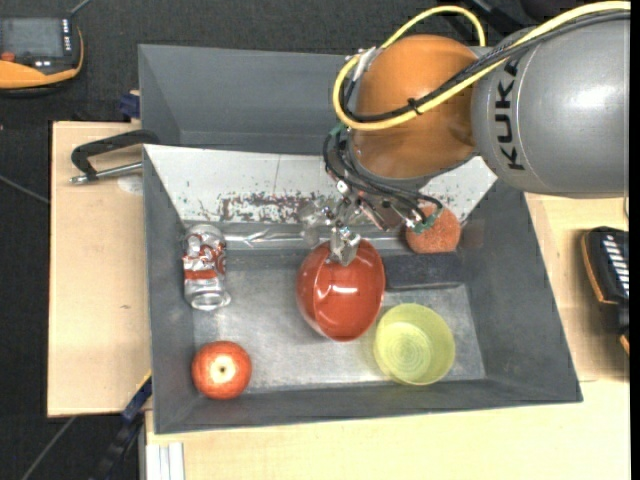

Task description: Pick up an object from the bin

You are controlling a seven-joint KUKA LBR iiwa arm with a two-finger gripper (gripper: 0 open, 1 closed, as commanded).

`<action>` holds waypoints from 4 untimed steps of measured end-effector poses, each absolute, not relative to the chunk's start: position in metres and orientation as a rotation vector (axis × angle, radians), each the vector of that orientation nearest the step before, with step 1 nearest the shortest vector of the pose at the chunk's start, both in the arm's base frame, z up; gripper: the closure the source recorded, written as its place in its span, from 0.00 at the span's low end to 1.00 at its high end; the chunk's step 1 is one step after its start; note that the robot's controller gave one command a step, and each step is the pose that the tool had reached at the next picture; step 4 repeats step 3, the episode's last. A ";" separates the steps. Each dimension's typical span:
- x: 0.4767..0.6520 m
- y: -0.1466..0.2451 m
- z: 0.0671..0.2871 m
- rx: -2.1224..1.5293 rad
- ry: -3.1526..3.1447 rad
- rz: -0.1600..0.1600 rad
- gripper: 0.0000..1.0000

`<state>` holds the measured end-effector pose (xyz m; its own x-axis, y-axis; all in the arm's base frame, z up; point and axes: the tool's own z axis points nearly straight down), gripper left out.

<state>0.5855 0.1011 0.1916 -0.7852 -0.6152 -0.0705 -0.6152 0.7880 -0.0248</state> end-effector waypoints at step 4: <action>0.575 -0.005 0.318 -1.837 2.436 -0.045 1.00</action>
Offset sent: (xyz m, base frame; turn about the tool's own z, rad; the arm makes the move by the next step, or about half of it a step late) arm -0.0356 -0.0573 -0.0782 -0.5480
